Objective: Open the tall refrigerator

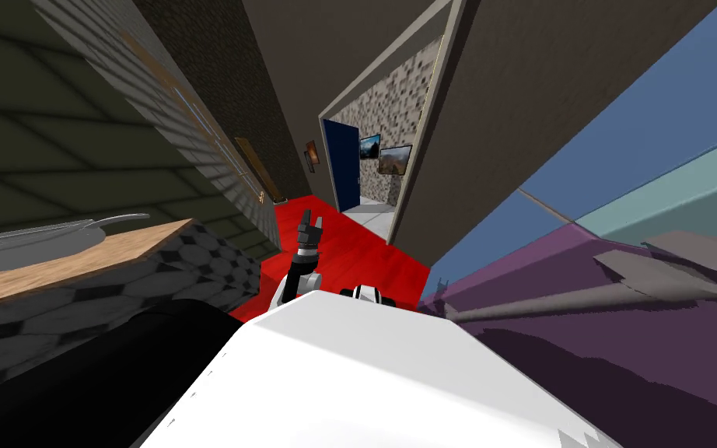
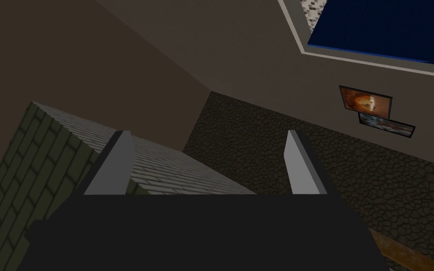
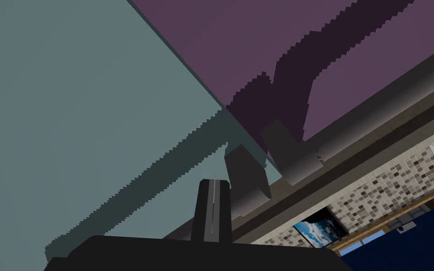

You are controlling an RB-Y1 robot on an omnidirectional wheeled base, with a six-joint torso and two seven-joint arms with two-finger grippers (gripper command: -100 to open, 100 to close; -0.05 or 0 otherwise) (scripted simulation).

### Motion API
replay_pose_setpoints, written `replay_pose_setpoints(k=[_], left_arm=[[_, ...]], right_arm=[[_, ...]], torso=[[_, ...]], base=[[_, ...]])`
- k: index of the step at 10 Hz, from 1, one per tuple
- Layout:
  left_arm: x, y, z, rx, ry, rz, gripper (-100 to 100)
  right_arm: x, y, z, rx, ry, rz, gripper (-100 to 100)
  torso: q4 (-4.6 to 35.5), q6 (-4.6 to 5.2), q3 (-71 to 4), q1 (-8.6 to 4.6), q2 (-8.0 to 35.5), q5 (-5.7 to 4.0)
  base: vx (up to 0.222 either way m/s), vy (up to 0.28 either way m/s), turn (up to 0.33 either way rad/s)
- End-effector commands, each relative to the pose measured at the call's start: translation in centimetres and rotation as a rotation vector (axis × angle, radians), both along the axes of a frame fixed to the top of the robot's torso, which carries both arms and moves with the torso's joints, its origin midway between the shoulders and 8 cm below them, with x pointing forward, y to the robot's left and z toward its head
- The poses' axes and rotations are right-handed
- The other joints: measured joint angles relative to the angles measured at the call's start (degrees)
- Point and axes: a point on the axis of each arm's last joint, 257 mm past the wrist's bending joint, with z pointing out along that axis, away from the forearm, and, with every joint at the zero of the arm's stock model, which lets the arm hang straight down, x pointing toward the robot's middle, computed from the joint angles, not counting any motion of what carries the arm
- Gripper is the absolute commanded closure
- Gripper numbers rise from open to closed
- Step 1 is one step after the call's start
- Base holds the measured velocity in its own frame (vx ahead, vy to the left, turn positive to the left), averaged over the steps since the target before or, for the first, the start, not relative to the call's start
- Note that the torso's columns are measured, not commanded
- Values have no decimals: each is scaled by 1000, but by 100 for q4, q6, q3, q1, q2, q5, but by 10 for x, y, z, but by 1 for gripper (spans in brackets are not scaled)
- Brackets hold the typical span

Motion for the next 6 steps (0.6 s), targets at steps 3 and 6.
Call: replay_pose_setpoints(k=[3, 6], left_arm=[[0, 0, 0, 0, 0, 0, 0], [0, 0, 0, 0, 0, 0, 0]], right_arm=[[41, 38, 0, 3, -6, 170, 100], [31, 26, -1, 5, -13, 150, -100]], torso=[[-8, 0, -15, 0, -22, 1], [-20, 1, -42, 14, -76, 3]], base=[[-383, -25, 26], [-198, 0, 12]])
